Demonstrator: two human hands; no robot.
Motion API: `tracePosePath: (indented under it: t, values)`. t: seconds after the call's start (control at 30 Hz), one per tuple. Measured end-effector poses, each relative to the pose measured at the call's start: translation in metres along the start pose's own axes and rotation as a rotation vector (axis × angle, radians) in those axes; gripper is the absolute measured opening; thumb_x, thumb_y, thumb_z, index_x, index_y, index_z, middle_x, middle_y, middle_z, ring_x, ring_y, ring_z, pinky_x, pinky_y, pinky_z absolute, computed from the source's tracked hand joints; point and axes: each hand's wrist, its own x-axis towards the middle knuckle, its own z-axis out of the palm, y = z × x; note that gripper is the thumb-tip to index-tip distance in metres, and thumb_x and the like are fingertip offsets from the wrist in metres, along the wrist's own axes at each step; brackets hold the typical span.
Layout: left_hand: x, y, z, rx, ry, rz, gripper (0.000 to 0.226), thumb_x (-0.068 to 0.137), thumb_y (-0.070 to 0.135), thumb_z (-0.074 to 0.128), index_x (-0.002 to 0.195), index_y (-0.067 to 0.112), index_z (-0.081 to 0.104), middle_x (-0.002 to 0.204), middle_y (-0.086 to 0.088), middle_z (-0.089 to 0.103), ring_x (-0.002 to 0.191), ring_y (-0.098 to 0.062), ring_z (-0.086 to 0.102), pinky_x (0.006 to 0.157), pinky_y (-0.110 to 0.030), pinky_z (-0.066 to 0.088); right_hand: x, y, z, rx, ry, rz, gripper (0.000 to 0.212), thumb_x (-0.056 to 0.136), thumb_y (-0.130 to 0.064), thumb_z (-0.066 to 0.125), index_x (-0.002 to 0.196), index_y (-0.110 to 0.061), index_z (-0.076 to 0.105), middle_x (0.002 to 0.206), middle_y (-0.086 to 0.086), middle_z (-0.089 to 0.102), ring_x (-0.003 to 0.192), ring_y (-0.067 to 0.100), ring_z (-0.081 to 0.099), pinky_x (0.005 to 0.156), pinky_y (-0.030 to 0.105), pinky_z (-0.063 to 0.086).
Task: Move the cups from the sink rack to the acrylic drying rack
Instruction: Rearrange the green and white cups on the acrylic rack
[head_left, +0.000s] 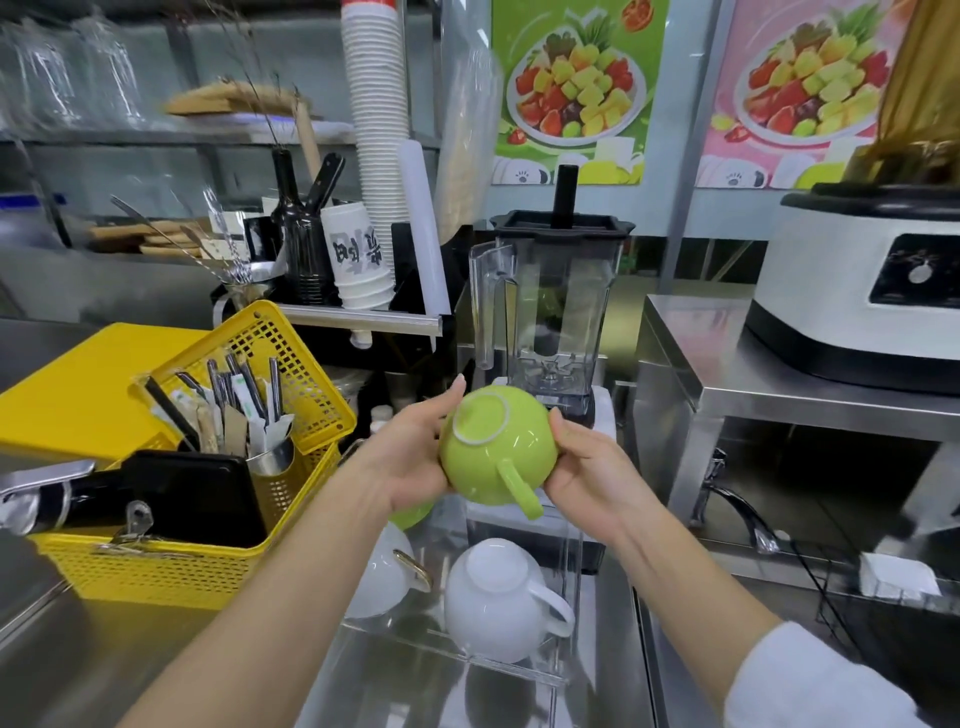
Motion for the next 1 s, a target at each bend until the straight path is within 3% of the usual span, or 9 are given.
tracePosePath:
  t: [0.17, 0.3, 0.4, 0.47, 0.53, 0.63, 0.83, 0.93, 1.0]
  values:
    - [0.014, -0.01, 0.005, -0.153, 0.098, 0.054, 0.036, 0.083, 0.031, 0.06, 0.109, 0.007, 0.065, 0.091, -0.011, 0.074, 0.091, -0.029, 0.066, 0.081, -0.045, 0.052, -0.004, -0.003, 0.012, -0.633, 0.18, -0.176, 0.037, 0.086, -0.032, 0.06, 0.117, -0.013, 0.055, 0.112, 0.01, 0.06, 0.096, 0.021, 0.06, 0.073, 0.03, 0.051]
    - [0.018, -0.01, 0.008, -0.223, 0.196, 0.072, 0.029, 0.088, 0.038, 0.055, 0.097, 0.012, 0.065, 0.089, -0.011, 0.071, 0.082, -0.027, 0.065, 0.069, -0.042, 0.051, -0.019, 0.004, 0.011, -1.082, 0.07, -0.451, 0.031, 0.077, -0.029, 0.07, 0.104, -0.022, 0.057, 0.095, -0.012, 0.052, 0.088, 0.009, 0.049, 0.075, 0.018, 0.042]
    - [0.017, -0.017, 0.008, -0.215, 0.204, 0.021, 0.029, 0.088, 0.036, 0.056, 0.091, 0.009, 0.065, 0.075, -0.012, 0.074, 0.08, -0.028, 0.065, 0.071, -0.044, 0.051, -0.016, 0.007, 0.007, -1.408, 0.073, -0.533, 0.024, 0.08, -0.021, 0.068, 0.1, -0.011, 0.058, 0.083, -0.007, 0.052, 0.083, 0.016, 0.047, 0.081, 0.033, 0.045]
    - [0.014, -0.021, 0.008, -0.177, 0.201, -0.015, 0.023, 0.087, 0.029, 0.058, 0.092, 0.007, 0.064, 0.07, -0.012, 0.074, 0.081, -0.028, 0.065, 0.079, -0.046, 0.051, -0.013, 0.006, 0.007, -1.396, 0.087, -0.512, 0.017, 0.083, -0.014, 0.063, 0.098, -0.007, 0.058, 0.086, 0.001, 0.056, 0.085, 0.024, 0.053, 0.083, 0.043, 0.047]
    - [0.011, -0.022, 0.007, -0.103, 0.216, -0.039, 0.027, 0.085, 0.024, 0.062, 0.106, 0.007, 0.061, 0.089, -0.014, 0.072, 0.085, -0.028, 0.064, 0.086, -0.044, 0.051, -0.011, 0.008, 0.006, -1.371, 0.083, -0.448, 0.018, 0.086, -0.013, 0.059, 0.103, -0.007, 0.057, 0.09, 0.003, 0.057, 0.089, 0.025, 0.055, 0.085, 0.043, 0.047]
    - [0.011, -0.02, 0.005, 0.082, 0.311, -0.002, 0.039, 0.08, 0.024, 0.067, 0.115, 0.008, 0.058, 0.105, -0.013, 0.066, 0.088, -0.026, 0.063, 0.077, -0.035, 0.053, -0.009, 0.014, 0.0, -1.377, 0.099, -0.403, 0.024, 0.09, -0.013, 0.054, 0.113, -0.007, 0.054, 0.092, 0.003, 0.054, 0.091, 0.023, 0.052, 0.087, 0.039, 0.044]
    - [0.028, -0.036, -0.022, 0.302, 0.386, -0.015, 0.11, 0.025, 0.057, 0.083, 0.121, 0.011, 0.055, 0.125, -0.009, 0.061, 0.111, -0.029, 0.059, 0.101, -0.047, 0.044, -0.01, 0.019, -0.01, -1.332, 0.064, -0.348, 0.021, 0.089, -0.01, 0.055, 0.109, -0.006, 0.056, 0.078, -0.005, 0.053, 0.083, 0.022, 0.052, 0.082, 0.037, 0.045]
    - [0.015, -0.035, -0.018, 0.397, 0.404, -0.047, 0.106, 0.032, 0.065, 0.077, 0.122, 0.012, 0.054, 0.131, -0.008, 0.054, 0.116, -0.028, 0.055, 0.103, -0.045, 0.042, -0.01, 0.022, -0.014, -1.328, 0.018, -0.298, 0.019, 0.089, -0.01, 0.054, 0.109, -0.01, 0.056, 0.081, -0.003, 0.055, 0.084, 0.021, 0.053, 0.082, 0.038, 0.047]
    - [0.005, -0.033, -0.011, 0.464, 0.4, -0.048, 0.092, 0.056, 0.06, 0.075, 0.128, 0.011, 0.048, 0.134, -0.009, 0.052, 0.118, -0.027, 0.052, 0.102, -0.039, 0.041, -0.009, 0.022, -0.017, -1.334, 0.006, -0.283, 0.02, 0.09, -0.011, 0.054, 0.109, -0.011, 0.056, 0.086, 0.001, 0.057, 0.086, 0.022, 0.054, 0.083, 0.037, 0.047]
